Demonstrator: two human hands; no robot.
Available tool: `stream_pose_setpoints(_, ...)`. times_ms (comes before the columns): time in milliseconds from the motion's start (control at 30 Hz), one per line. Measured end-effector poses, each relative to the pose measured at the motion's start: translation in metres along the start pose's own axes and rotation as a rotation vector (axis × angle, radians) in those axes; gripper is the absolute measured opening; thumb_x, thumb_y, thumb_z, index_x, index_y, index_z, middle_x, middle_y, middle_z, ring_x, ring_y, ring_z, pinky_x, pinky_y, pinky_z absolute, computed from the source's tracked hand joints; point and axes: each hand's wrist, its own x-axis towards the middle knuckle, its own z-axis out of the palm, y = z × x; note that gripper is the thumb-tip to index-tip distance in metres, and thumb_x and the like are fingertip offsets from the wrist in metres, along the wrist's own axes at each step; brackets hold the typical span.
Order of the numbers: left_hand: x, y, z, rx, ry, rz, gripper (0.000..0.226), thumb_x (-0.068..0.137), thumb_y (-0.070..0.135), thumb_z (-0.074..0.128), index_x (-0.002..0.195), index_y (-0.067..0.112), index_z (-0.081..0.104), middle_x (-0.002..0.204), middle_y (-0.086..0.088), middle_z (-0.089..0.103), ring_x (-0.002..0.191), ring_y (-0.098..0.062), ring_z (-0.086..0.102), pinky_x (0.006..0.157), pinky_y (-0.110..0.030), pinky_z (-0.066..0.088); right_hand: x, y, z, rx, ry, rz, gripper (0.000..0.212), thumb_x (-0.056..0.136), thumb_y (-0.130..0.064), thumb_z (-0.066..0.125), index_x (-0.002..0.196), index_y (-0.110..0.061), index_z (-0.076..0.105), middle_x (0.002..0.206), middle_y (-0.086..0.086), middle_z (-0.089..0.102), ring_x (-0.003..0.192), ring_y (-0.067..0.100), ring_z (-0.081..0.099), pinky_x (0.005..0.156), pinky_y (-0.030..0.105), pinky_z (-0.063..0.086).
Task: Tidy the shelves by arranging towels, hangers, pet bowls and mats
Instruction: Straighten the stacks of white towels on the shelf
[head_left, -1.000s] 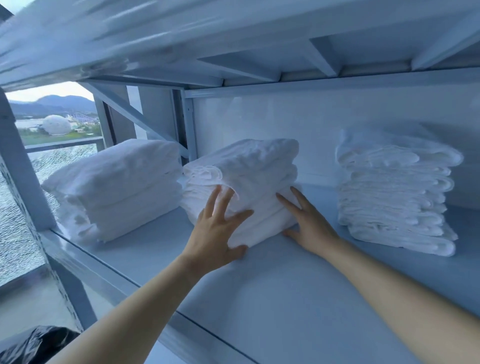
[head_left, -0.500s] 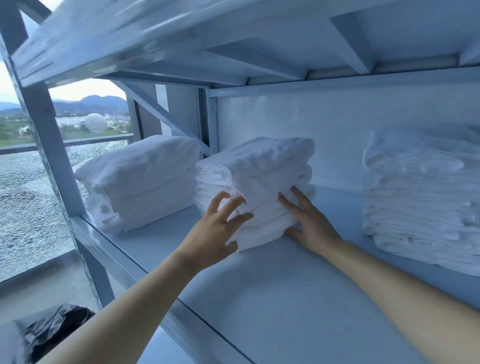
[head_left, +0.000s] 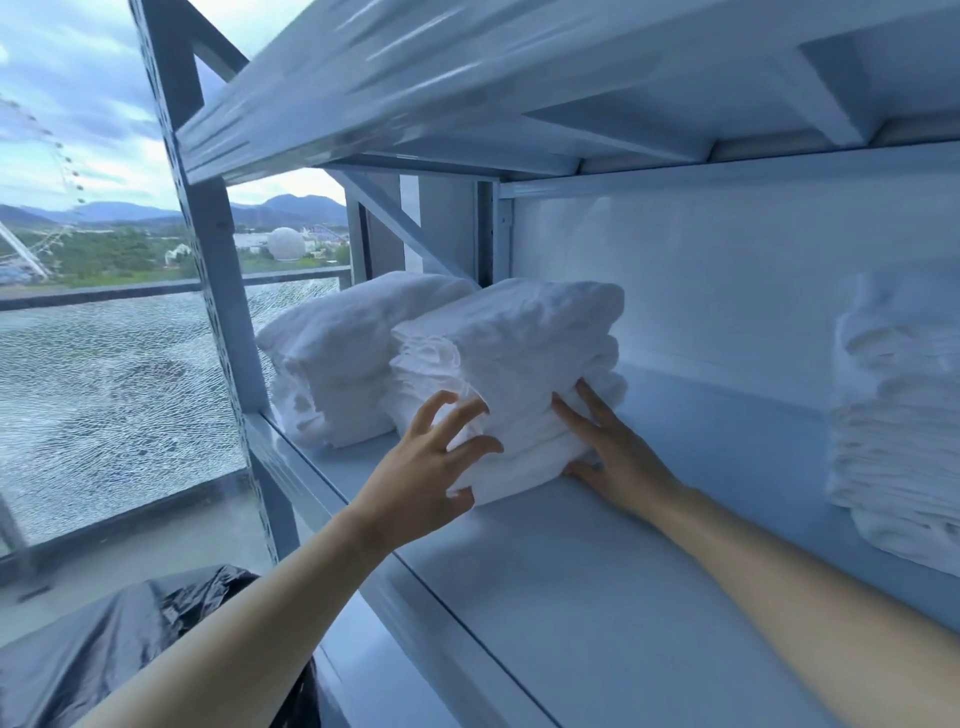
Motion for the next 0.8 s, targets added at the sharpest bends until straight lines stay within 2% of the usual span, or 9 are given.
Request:
stream_pose_setpoints(67, 0.003, 0.001, -0.001, 0.020, -0.038, -0.028, 0.061, 0.057, 0.018, 0.077, 0.115, 0.025, 0.061, 0.131, 0.001, 0.034, 0.121, -0.040, 0.040, 0.086, -0.039, 0.049, -0.001, 0.001, 0.000, 0.001, 0.008, -0.005, 0.085, 0.085, -0.026, 0.066, 0.146, -0.033, 0.007, 0.157, -0.005, -0.010, 0.143, 0.019, 0.013, 0.102, 0.023, 0.031)
stream_pose_setpoints(233, 0.008, 0.004, 0.000, 0.105, -0.138, -0.073, 0.085, 0.049, 0.024, 0.087, 0.127, 0.022, 0.056, 0.136, -0.015, 0.041, 0.130, -0.049, 0.032, 0.091, -0.050, 0.045, -0.002, 0.003, 0.002, -0.027, 0.032, 0.022, 0.087, 0.083, -0.030, 0.068, 0.145, -0.037, 0.007, 0.158, -0.005, -0.003, 0.140, 0.025, 0.021, 0.109, 0.035, 0.029)
stream_pose_setpoints(333, 0.009, 0.010, 0.000, 0.145, -0.125, -0.081, 0.084, 0.045, 0.024, 0.090, 0.123, 0.020, 0.060, 0.130, -0.009, 0.035, 0.126, -0.049, 0.038, 0.086, -0.048, 0.050, -0.003, 0.004, 0.002, -0.035, 0.049, 0.032, 0.085, 0.082, -0.032, 0.068, 0.144, -0.039, 0.010, 0.158, -0.003, 0.003, 0.138, 0.028, 0.026, 0.108, 0.041, 0.034)
stream_pose_setpoints(467, 0.009, 0.018, -0.003, 0.210, -0.075, -0.042, 0.077, 0.044, 0.022, 0.090, 0.116, 0.015, 0.064, 0.121, -0.012, 0.055, 0.119, -0.048, 0.047, 0.089, -0.047, 0.048, -0.006, 0.004, 0.002, -0.014, 0.066, 0.036, 0.080, 0.084, -0.032, 0.067, 0.144, -0.039, 0.015, 0.157, 0.000, 0.008, 0.137, 0.029, 0.027, 0.109, 0.040, 0.033)
stream_pose_setpoints(567, 0.008, 0.026, -0.005, 0.237, -0.052, -0.013, 0.076, 0.048, 0.022, 0.088, 0.118, 0.012, 0.063, 0.120, -0.011, 0.057, 0.119, -0.046, 0.047, 0.097, -0.046, 0.042, -0.009, 0.004, -0.001, 0.008, 0.062, 0.042, 0.077, 0.085, -0.030, 0.065, 0.144, -0.038, 0.016, 0.157, 0.000, 0.009, 0.138, 0.028, 0.027, 0.109, 0.040, 0.033)
stream_pose_setpoints(667, 0.006, 0.034, -0.008, 0.249, -0.047, -0.004, 0.076, 0.051, 0.024, 0.086, 0.122, 0.012, 0.060, 0.125, -0.008, 0.053, 0.121, -0.044, 0.045, 0.101, -0.042, 0.039, -0.014, 0.002, -0.007, 0.011, 0.065, 0.021, 0.074, 0.086, -0.029, 0.065, 0.145, -0.036, 0.020, 0.157, 0.000, 0.011, 0.137, 0.028, 0.029, 0.107, 0.042, 0.036)
stream_pose_setpoints(800, -0.008, 0.040, -0.016, 0.223, -0.039, -0.007, 0.074, 0.055, 0.024, 0.083, 0.124, 0.013, 0.057, 0.129, -0.003, 0.036, 0.125, -0.042, 0.040, 0.101, -0.039, 0.039, -0.024, -0.005, -0.012, 0.016, 0.091, -0.021, 0.073, 0.084, -0.031, 0.067, 0.143, -0.036, 0.025, 0.155, 0.000, 0.018, 0.136, 0.026, 0.032, 0.106, 0.040, 0.037)
